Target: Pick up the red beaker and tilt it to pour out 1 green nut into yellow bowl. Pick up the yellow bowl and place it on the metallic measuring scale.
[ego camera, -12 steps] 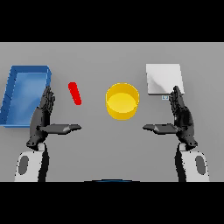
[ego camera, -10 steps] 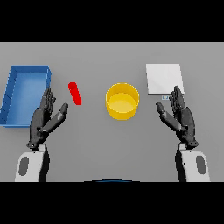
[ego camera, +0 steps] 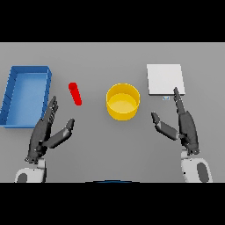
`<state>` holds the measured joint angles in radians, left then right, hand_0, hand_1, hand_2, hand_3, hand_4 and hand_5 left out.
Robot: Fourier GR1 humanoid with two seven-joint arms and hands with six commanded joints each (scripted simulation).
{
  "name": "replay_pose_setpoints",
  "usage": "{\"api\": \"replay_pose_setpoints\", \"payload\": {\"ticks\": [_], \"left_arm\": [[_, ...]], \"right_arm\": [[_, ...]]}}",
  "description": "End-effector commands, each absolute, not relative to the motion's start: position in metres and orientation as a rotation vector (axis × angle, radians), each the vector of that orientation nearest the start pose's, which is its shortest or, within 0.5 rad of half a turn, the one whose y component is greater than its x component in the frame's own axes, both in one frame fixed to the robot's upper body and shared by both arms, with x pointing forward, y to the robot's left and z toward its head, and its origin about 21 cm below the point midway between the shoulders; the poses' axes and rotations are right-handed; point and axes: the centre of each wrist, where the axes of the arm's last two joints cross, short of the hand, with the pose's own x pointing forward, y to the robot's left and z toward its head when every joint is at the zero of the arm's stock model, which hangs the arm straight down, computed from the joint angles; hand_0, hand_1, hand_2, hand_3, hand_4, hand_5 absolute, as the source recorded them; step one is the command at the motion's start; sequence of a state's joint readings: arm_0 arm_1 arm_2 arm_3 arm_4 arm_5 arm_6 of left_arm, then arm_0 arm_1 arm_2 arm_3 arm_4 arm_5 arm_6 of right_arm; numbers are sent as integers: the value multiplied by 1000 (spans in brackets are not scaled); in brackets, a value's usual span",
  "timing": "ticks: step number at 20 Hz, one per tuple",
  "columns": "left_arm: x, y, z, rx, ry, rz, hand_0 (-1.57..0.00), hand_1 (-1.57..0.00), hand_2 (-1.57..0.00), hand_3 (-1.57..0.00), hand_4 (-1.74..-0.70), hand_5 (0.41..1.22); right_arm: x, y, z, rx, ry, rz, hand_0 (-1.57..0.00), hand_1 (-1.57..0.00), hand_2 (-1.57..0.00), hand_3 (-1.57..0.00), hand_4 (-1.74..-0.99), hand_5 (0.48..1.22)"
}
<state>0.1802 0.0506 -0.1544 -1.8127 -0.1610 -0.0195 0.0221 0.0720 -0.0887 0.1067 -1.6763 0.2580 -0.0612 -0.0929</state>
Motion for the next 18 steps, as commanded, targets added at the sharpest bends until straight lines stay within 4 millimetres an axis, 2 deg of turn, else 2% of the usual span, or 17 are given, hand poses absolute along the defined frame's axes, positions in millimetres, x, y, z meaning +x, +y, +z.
{"api": "replay_pose_setpoints", "payload": {"ticks": [1, 4, 6, 9, 15, 17, 18], "left_arm": [[202, 219, 21, 74, -1600, -226, 1, 1, 1, 1, -1138, 655], [210, 216, 18, 79, -1559, -238, 1, 1, 1, 1, -1137, 649], [222, 217, 17, 87, -1543, -250, 1, 1, 1, 1, -1137, 647], [248, 218, 4, 72, -1488, -250, 1, 1, 1, 1, -1169, 648], [292, 215, -8, 69, -1493, -282, 1, 1, 1, 1, -1180, 636], [302, 211, -9, 63, -1514, -297, 1, 1, 1, 1, -1189, 641], [305, 210, -10, 63, -1519, -302, 1, 1, 1, 1, -1197, 646]], "right_arm": [[228, -229, 10, -220, -1705, 294, 1, 1, 1, 1, -1103, 592], [232, -228, 14, -193, -1709, 293, 1, 1, 1, 1, -1147, 614], [233, -234, 14, -162, -1711, 287, 1, 1, 1, 1, -1180, 627], [232, -231, 13, -132, -1713, 273, 1, 1, 1, 1, -1209, 627], [232, -235, 12, -119, -1713, 266, 1, 1, 1, 1, -1229, 626], [232, -233, 17, -130, -1723, 277, 1, 1, 1, 1, -1222, 626], [231, -233, 12, -136, -1708, 276, 1, 1, 1, 1, -1218, 626]]}}
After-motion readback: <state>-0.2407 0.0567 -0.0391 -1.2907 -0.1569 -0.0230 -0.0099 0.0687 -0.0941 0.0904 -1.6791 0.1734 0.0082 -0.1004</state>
